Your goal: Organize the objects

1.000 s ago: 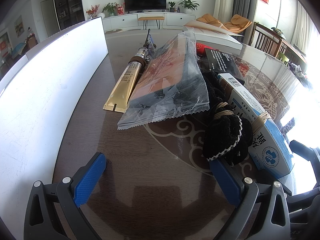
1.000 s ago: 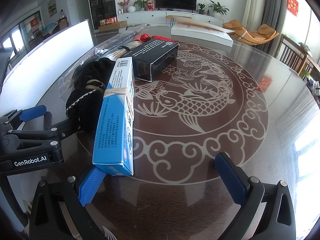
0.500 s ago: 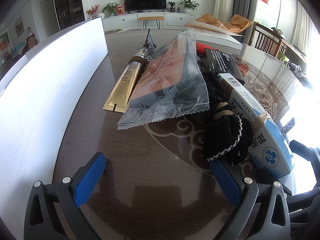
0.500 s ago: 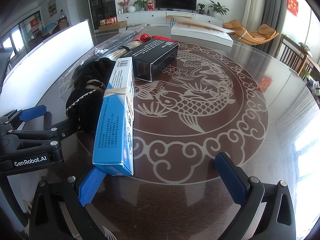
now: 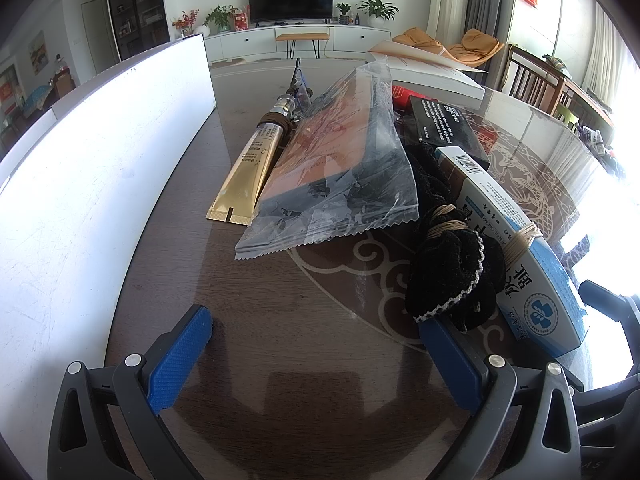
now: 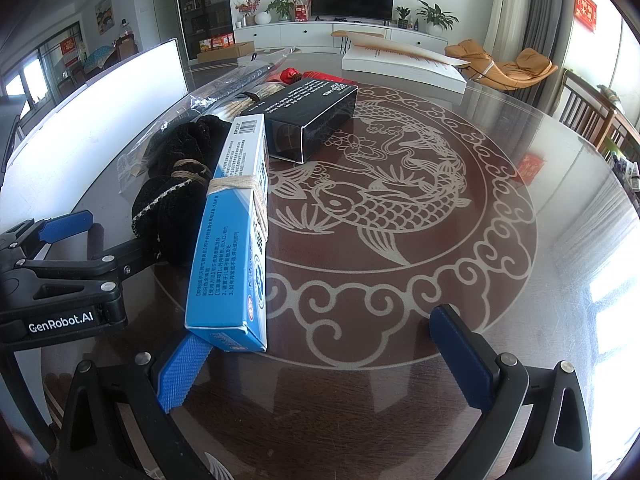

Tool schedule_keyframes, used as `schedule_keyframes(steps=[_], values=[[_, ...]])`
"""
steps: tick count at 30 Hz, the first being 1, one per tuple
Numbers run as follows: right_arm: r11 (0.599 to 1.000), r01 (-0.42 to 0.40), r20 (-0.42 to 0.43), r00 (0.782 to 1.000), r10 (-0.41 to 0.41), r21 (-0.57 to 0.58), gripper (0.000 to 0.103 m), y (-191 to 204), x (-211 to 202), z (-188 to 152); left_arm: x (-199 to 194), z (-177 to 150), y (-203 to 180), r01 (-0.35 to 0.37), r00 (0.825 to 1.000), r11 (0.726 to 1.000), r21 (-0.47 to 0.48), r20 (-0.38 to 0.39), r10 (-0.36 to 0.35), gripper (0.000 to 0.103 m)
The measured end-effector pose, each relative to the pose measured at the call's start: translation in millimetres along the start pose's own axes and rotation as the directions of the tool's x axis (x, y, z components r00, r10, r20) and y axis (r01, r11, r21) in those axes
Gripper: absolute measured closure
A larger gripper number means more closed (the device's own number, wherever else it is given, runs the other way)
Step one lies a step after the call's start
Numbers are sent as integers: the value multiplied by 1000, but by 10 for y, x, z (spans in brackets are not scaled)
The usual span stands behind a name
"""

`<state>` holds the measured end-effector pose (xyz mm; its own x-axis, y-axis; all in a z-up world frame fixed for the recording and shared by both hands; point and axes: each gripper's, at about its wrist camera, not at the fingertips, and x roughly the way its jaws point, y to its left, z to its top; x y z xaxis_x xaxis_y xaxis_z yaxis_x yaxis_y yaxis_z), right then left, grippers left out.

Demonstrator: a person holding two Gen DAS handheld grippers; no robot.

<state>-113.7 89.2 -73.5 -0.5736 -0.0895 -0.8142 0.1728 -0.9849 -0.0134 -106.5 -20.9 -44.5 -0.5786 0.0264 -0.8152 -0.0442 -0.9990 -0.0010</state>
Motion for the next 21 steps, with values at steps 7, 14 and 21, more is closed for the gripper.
schedule_keyframes(steps=[7, 14, 21], values=[[1000, 0, 0, 1000, 0, 0, 0, -1, 2, 0, -46, -45, 8, 14, 1000, 1000, 21, -25, -14, 0], [987, -126, -82, 990, 118, -101, 0, -78, -39, 20, -253, -345, 164, 41, 999, 998, 56, -15, -40, 0], [954, -291, -145, 949, 278, -73, 2, 49, -201, 529, -252, -346, 156, 33, 999, 998, 46, -10, -33, 0]])
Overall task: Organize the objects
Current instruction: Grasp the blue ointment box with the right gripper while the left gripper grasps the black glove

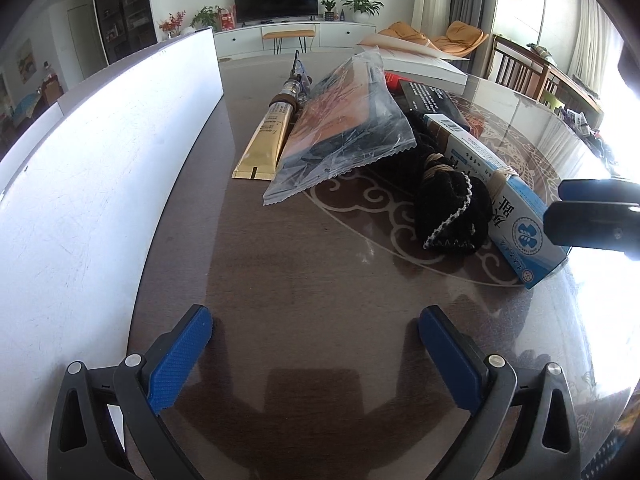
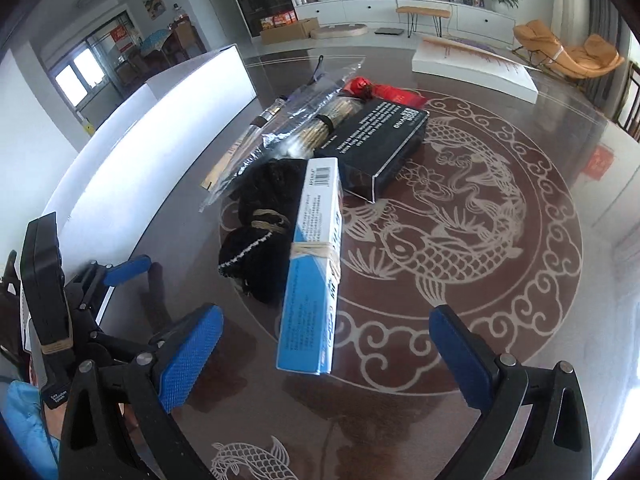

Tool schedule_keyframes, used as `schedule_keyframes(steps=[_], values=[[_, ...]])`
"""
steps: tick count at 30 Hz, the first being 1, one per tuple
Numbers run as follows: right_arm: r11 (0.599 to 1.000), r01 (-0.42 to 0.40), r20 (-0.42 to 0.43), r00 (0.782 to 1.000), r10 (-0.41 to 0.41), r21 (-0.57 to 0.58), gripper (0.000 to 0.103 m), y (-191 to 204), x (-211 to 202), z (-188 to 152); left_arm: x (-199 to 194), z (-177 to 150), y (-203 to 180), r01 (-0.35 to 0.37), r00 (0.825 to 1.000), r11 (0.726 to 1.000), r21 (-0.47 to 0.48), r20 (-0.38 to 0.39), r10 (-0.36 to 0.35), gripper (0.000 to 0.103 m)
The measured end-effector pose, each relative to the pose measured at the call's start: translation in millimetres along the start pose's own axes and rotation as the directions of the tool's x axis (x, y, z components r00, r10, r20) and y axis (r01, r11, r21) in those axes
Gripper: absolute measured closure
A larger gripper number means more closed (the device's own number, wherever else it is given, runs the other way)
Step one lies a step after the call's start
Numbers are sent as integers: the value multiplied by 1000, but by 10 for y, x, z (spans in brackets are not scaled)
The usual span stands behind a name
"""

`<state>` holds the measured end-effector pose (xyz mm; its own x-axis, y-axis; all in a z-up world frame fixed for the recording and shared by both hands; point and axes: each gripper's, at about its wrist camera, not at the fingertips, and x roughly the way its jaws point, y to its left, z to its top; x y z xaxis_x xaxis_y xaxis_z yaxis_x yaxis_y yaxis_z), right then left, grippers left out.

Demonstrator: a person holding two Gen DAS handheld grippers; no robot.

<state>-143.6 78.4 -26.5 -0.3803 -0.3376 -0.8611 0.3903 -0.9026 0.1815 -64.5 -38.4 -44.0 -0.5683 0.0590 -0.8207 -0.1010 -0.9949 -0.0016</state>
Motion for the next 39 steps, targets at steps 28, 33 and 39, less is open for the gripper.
schedule_keyframes(steps=[28, 33, 39], values=[[939, 297, -50, 955, -293, 175, 4, -721, 158, -401, 2, -17, -5, 3, 1000, 1000, 2, 1, -3, 0], [945, 291, 33, 954, -299, 148, 0, -721, 107, -567, -38, -13, -164, 68, 997, 997, 38, -47, -66, 0], [948, 287, 84, 950, -300, 137, 0, -700, 82, -676, 74, 310, -654, 208, 977, 978, 12, -54, -208, 0]])
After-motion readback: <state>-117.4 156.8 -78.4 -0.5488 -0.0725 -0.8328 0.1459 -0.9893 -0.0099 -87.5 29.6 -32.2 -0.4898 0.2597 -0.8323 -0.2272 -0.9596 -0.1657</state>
